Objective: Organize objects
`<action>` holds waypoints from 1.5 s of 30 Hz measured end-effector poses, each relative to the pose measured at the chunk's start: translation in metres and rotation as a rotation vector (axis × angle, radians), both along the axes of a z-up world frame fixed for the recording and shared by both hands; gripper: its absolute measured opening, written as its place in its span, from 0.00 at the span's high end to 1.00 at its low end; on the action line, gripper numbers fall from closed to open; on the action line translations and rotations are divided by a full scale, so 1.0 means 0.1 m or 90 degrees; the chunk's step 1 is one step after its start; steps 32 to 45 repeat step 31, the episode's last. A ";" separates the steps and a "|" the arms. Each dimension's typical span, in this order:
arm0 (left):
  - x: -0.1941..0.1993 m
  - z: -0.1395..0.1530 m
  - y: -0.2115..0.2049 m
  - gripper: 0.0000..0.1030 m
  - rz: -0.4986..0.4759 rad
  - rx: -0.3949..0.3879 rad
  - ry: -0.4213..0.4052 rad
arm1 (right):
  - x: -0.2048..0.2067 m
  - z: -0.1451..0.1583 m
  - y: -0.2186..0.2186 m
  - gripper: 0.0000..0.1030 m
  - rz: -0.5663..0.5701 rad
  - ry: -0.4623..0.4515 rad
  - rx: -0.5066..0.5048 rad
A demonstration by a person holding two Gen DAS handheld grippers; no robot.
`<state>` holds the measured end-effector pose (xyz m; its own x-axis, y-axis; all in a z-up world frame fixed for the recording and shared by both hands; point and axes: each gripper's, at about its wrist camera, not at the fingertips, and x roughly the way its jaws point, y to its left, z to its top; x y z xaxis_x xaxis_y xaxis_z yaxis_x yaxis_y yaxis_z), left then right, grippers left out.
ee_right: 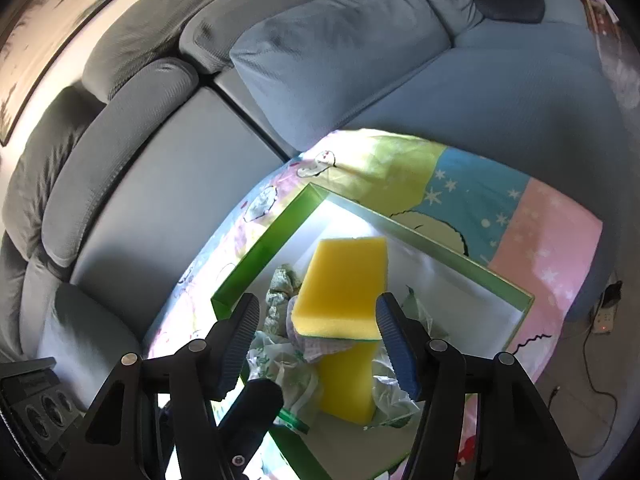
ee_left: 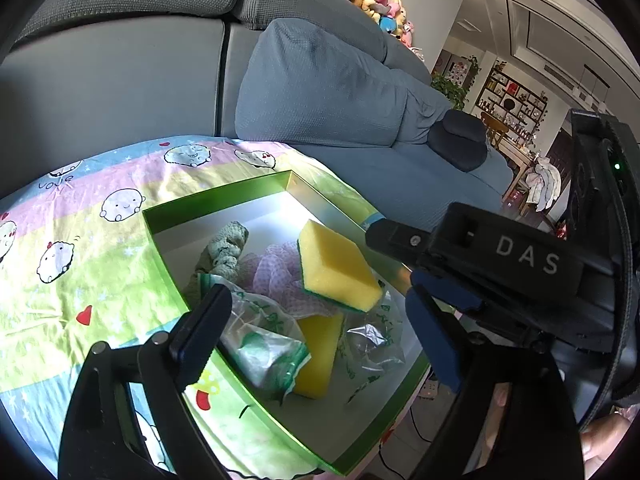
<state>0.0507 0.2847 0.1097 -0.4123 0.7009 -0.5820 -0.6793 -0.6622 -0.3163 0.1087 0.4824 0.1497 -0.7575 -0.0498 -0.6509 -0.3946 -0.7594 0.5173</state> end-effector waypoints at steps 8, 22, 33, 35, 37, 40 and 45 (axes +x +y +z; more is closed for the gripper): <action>-0.01 0.04 -0.12 0.02 0.013 0.020 -0.002 | 0.10 0.14 -0.07 0.24 -0.024 0.009 0.041; -0.06 0.06 -0.32 0.02 0.020 0.043 -0.021 | 0.12 0.23 -0.22 0.21 -0.027 0.001 0.087; -0.06 0.06 -0.41 0.02 0.026 0.046 -0.020 | 0.12 0.25 -0.29 0.21 -0.030 -0.009 0.109; -0.06 0.06 -0.41 0.02 0.026 0.046 -0.020 | 0.12 0.25 -0.29 0.21 -0.030 -0.009 0.109; -0.06 0.06 -0.41 0.02 0.026 0.046 -0.020 | 0.12 0.25 -0.29 0.21 -0.030 -0.009 0.109; -0.06 0.06 -0.41 0.02 0.026 0.046 -0.020 | 0.12 0.25 -0.29 0.21 -0.030 -0.009 0.109; -0.06 0.06 -0.41 0.02 0.026 0.046 -0.020 | 0.12 0.25 -0.29 0.21 -0.030 -0.009 0.109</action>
